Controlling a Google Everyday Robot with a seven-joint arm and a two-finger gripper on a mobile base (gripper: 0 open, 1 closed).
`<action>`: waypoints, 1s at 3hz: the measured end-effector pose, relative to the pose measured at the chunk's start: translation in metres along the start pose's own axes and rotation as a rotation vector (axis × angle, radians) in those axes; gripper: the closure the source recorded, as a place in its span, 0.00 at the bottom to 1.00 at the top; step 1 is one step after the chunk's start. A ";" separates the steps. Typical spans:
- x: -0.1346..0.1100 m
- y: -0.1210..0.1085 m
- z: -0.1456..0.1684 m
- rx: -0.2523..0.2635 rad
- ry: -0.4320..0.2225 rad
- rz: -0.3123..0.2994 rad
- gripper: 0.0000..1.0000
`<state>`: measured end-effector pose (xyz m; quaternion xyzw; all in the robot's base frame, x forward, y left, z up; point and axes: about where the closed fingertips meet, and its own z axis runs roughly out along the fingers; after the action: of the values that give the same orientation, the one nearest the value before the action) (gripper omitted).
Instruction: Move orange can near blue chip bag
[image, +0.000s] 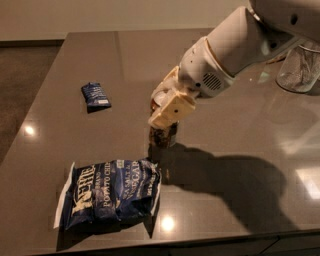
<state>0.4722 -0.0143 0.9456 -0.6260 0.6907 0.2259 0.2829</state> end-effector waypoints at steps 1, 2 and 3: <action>0.003 0.011 0.007 -0.019 -0.005 -0.010 1.00; 0.007 0.019 0.015 -0.030 0.000 -0.013 0.85; 0.012 0.024 0.021 -0.034 0.005 -0.015 0.61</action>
Offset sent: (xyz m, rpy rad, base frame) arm -0.0246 0.0065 -0.0302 -0.0047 0.0256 0.0348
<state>0.4501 -0.0066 0.9213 -0.6364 0.6828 0.2340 0.2722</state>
